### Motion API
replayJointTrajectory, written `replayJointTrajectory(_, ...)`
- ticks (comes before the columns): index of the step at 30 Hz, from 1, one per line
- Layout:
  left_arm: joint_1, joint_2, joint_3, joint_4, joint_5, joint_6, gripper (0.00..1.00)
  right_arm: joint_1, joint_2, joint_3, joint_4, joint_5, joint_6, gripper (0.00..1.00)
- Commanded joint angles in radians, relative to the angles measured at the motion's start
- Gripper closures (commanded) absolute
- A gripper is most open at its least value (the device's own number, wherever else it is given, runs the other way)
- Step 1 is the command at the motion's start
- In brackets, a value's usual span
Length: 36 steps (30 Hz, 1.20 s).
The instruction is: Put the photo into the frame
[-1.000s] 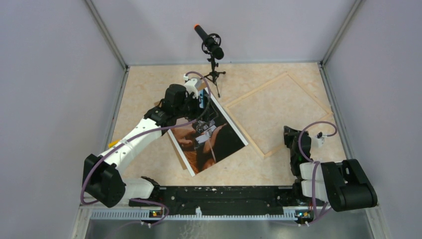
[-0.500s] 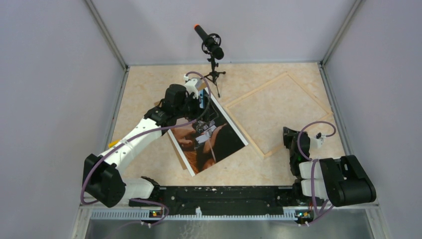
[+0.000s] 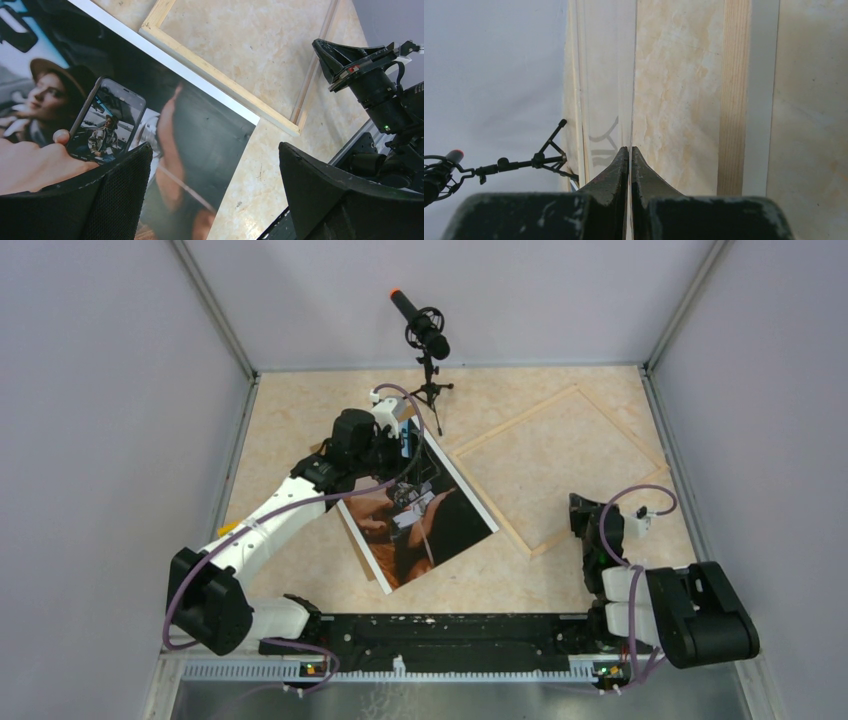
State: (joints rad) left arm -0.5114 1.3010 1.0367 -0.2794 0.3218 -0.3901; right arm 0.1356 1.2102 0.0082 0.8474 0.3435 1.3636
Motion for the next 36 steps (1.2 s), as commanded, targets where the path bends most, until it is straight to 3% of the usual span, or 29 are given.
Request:
replayJointTrajectory(1, 0.001, 0.000, -0.006, 0.052, 0.012, 0.001, 0.01, 0.013, -0.016, -0.069, -0.007, 0.029, -0.003, 1.00)
replayJointTrajectory(36, -0.003, -0.003, -0.009, 0.055, 0.021, -0.003, 0.01, 0.046, -0.106, -0.071, -0.136, 0.073, 0.010, 1.00)
